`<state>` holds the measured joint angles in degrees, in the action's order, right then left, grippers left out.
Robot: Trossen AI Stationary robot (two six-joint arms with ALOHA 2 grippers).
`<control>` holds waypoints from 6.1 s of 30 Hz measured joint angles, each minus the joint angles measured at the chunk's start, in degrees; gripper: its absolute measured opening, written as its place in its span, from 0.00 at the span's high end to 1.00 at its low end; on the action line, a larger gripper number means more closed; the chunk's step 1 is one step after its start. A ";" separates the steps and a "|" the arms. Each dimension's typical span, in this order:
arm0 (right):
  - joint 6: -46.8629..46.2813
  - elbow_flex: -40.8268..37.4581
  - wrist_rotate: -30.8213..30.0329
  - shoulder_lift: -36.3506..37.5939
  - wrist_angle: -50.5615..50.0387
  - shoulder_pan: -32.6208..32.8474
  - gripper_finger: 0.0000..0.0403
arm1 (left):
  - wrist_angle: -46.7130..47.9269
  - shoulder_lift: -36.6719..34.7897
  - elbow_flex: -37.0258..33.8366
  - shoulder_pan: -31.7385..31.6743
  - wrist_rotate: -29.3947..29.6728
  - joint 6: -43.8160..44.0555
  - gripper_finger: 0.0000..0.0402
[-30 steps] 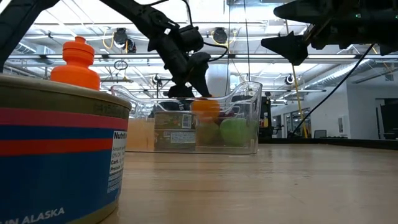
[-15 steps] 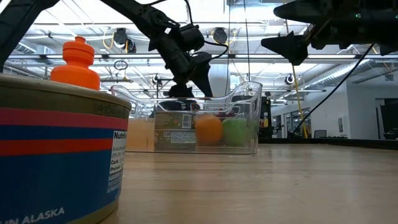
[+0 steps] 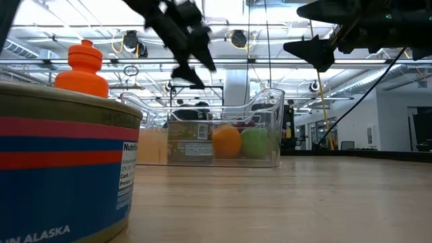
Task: Pick & Place Food Item
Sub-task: Put the bottom blue pink tuna can into the bottom transparent bin
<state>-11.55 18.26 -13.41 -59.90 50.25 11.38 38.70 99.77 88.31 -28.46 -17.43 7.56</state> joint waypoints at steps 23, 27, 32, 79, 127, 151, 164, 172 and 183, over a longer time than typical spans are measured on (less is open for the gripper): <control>-5.63 1.21 4.12 -3.97 3.49 4.23 0.06 | -20.00 -56.07 -43.06 19.79 13.44 0.37 0.10; -2.99 9.73 4.42 -10.39 0.32 8.58 0.06 | -26.80 -64.33 -50.71 21.53 13.48 1.68 0.11; 0.34 29.70 1.03 -21.95 -21.50 15.10 0.06 | -30.04 -70.09 -56.27 22.72 13.45 3.73 0.12; -38.11 75.58 -2.08 -58.53 -98.56 21.74 0.06 | -29.96 -66.76 -58.71 22.92 13.49 3.09 0.10; -66.40 60.89 -10.42 -46.82 -110.32 20.02 0.06 | -29.96 -66.78 -58.69 22.92 13.49 3.16 0.10; -67.17 58.86 -9.14 -46.30 -106.07 20.94 0.06 | -29.95 -66.77 -58.69 22.92 13.49 3.16 0.10; -64.26 57.56 -10.74 -45.02 -101.84 20.90 0.06 | -29.95 -66.76 -58.66 22.92 13.50 3.16 0.10; -65.87 55.11 -10.46 -44.81 -101.86 20.51 0.06 | -29.95 -66.77 -58.66 22.92 13.49 3.16 0.10; -71.36 52.31 -8.88 -44.98 -108.55 19.34 0.06 | -29.94 -66.77 -58.66 22.92 13.50 3.16 0.10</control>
<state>-82.91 70.57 -22.29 -104.88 -58.30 30.71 8.75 33.00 29.65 -5.53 -3.93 10.72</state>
